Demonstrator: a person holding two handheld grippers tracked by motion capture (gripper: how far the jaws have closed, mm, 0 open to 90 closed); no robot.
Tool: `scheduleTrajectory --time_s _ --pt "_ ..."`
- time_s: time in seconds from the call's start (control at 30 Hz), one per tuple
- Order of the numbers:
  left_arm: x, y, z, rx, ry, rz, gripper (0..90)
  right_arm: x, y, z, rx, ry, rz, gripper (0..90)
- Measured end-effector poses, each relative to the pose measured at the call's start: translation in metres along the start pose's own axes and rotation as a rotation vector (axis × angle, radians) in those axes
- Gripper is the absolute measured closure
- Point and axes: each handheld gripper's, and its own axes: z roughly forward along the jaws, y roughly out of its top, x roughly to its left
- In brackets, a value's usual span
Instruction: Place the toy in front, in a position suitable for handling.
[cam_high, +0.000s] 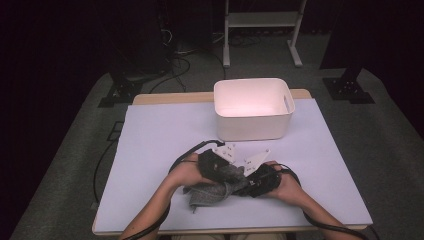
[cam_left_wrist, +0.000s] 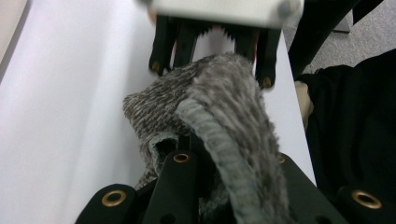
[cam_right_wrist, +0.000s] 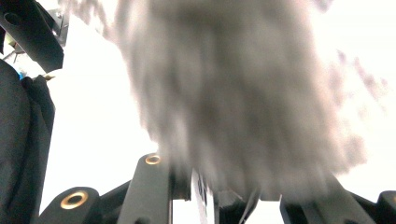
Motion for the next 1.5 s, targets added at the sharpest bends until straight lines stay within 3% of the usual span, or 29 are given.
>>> scheduleTrajectory --time_s 0.4,0.67,0.9,1.23,1.37,1.5 --pt "-0.004 -0.049 -0.040 -0.052 0.070 -0.107 81.9 0.001 -0.005 -0.006 0.015 -0.015 -0.007 64.2" --pt "-0.006 -0.062 -0.049 -0.077 0.087 -0.130 81.8 0.001 -0.006 -0.008 0.016 -0.017 -0.003 64.1" --pt "-0.005 -0.038 -0.034 -0.071 0.048 -0.077 81.9 0.000 -0.007 -0.008 0.010 -0.012 0.007 64.1" --pt "0.002 0.015 0.013 -0.021 -0.020 0.017 81.9 0.000 -0.007 -0.006 -0.004 -0.012 0.007 64.0" --pt "0.004 0.022 0.020 -0.007 -0.030 0.020 81.9 -0.001 -0.008 -0.006 -0.008 -0.009 0.008 64.0" --pt "0.003 0.016 0.014 -0.002 -0.022 0.018 81.9 0.000 -0.008 -0.006 -0.005 -0.013 0.005 64.1"
